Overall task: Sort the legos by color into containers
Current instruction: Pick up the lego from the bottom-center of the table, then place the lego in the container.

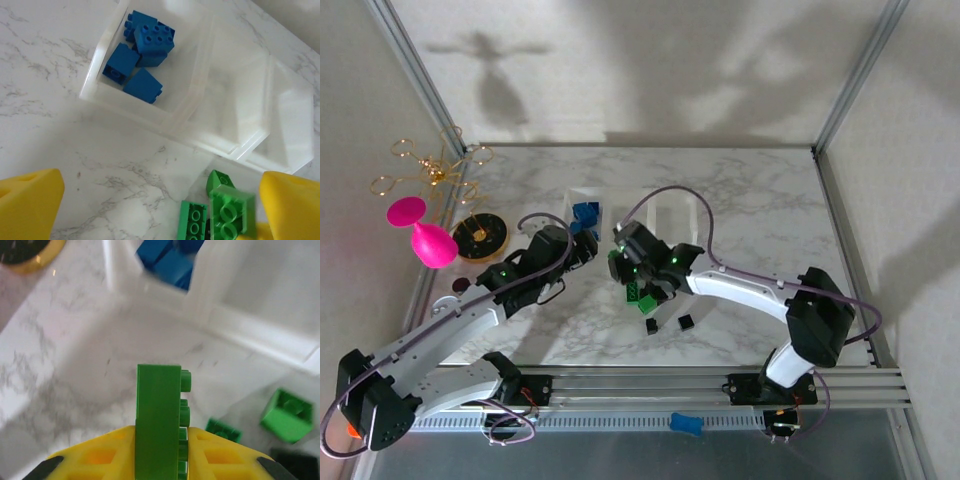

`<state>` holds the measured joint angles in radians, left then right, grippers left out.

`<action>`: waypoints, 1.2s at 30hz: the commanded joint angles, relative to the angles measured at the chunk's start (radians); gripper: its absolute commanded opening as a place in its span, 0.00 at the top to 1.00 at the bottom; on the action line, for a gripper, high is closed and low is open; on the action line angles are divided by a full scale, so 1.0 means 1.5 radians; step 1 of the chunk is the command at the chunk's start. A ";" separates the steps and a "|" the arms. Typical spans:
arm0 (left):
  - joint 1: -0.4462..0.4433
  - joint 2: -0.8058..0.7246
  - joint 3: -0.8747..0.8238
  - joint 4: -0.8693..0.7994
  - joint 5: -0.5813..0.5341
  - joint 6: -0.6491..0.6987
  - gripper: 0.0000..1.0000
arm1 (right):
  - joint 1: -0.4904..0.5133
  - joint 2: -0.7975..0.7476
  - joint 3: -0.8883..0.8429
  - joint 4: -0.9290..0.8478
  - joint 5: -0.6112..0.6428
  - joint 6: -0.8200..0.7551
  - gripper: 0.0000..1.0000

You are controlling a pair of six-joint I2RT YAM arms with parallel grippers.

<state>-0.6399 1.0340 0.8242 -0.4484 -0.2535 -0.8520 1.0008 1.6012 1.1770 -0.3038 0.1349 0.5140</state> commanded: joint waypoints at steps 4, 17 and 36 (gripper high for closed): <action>0.002 0.023 0.037 0.009 -0.038 0.011 0.00 | -0.067 0.070 0.082 0.028 0.034 -0.027 0.73; 0.026 0.096 0.062 0.052 -0.043 0.001 0.00 | -0.138 0.263 0.226 0.071 0.087 -0.026 0.74; 0.028 0.103 0.050 0.053 -0.029 -0.004 0.00 | -0.162 0.314 0.299 0.081 0.052 -0.045 0.59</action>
<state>-0.6048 1.2049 0.8898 -0.3630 -0.2951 -0.8612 0.7513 2.1384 1.6215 -0.1974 0.2287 0.4675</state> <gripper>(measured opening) 0.995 0.409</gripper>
